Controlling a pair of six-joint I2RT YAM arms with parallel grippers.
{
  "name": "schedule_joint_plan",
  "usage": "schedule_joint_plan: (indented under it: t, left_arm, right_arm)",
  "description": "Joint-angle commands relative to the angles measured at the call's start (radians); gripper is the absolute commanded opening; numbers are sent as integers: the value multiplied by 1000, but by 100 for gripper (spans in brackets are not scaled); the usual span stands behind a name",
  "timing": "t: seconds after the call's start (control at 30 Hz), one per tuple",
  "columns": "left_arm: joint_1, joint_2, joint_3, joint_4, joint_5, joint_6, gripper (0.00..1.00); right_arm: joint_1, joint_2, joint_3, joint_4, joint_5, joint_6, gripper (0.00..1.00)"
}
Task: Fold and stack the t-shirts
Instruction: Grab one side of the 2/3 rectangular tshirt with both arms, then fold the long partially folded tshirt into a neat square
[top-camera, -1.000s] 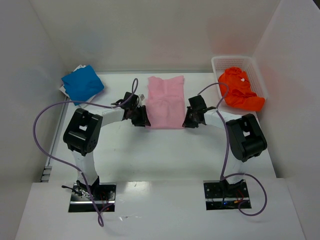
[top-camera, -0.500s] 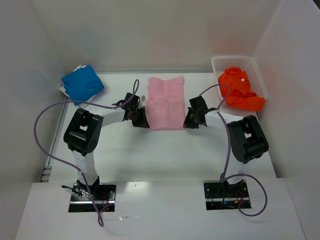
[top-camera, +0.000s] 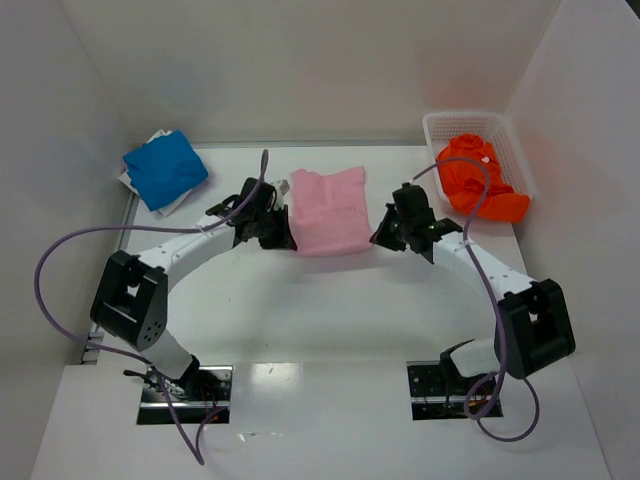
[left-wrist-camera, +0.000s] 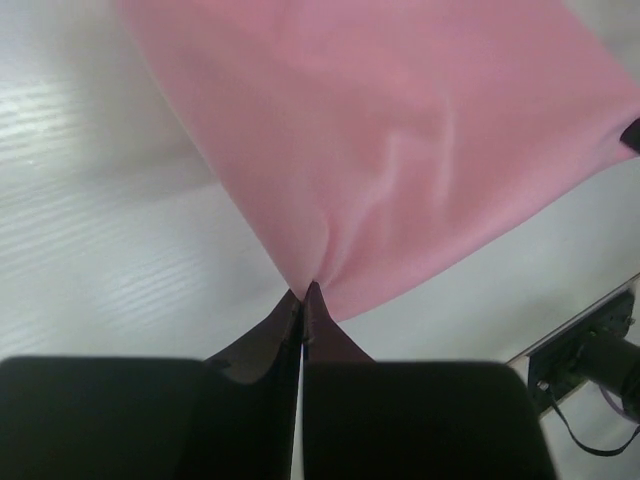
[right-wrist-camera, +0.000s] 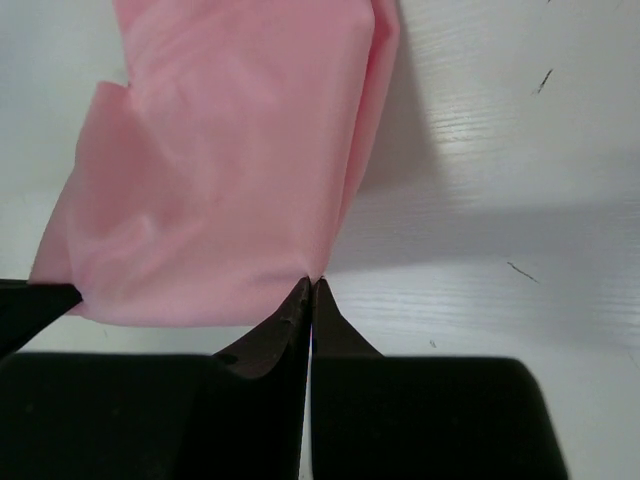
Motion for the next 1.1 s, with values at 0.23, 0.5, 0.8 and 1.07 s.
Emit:
schedule_joint_plan:
  t: [0.23,0.5,0.8,1.07]
  left_arm:
    - [41,43,283,-94,-72,81,0]
    - [110,233,527,-127,-87,124,0]
    - [191,489,783,-157,22,152,3]
    - [219,710,1056,-209,94,163,7]
  right_arm:
    - [-24,60,275,-21,94,-75,0]
    - [-65,304,514,25,74,-122,0]
    - [-74,568,752,25,64,-141,0]
    - [-116,744,905,-7,84,-141,1]
